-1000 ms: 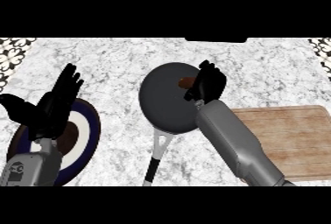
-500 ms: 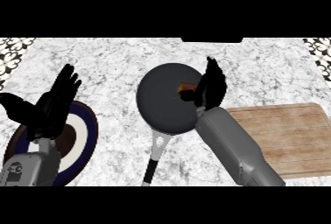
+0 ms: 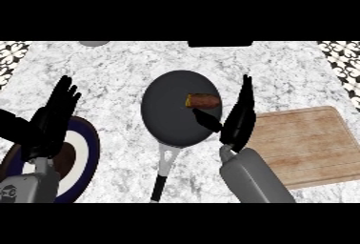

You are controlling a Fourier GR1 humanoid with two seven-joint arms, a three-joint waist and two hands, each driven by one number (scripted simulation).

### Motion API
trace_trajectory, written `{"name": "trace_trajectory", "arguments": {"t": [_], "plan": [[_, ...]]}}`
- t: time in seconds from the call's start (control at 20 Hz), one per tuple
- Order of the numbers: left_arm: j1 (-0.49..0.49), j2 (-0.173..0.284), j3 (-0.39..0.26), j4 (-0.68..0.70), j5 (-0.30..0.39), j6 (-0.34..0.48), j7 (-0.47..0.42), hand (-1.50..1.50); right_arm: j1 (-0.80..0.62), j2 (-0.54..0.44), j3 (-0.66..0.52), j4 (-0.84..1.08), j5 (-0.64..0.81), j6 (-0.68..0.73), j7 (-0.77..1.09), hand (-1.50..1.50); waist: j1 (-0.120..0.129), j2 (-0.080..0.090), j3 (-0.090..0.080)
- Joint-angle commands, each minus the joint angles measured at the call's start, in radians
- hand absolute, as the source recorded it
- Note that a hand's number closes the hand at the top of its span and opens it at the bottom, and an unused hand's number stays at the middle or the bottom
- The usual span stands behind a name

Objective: Pick the sweet potato from the cutting board and place it in the pan

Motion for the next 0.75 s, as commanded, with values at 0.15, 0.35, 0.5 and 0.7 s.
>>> {"name": "trace_trajectory", "arguments": {"t": [0.15, 0.35, 0.5, 0.7], "plan": [[0.024, -0.001, 0.002, -0.027, -0.001, -0.004, -0.011, 0.00, 0.372, -0.075, 0.182, -0.472, -0.131, -0.109, -0.138, -1.50, -0.004, 0.001, 0.000], [-0.002, -0.013, -0.003, -0.010, -0.008, 0.009, 0.010, 0.00, 0.600, -0.189, 0.272, -0.668, -0.098, -0.127, -0.204, -1.50, 0.005, 0.005, -0.001], [0.036, 0.025, 0.036, -0.040, 0.043, -0.051, 0.004, 0.00, 0.702, -0.258, 0.316, -0.696, -0.153, -0.199, -0.293, -1.50, 0.018, 0.006, 0.000], [0.023, -0.003, 0.020, 0.002, 0.002, -0.035, -0.034, 0.00, 0.745, -0.227, 0.334, -0.657, -0.138, -0.221, -0.352, -1.50, 0.021, 0.009, -0.001]]}}
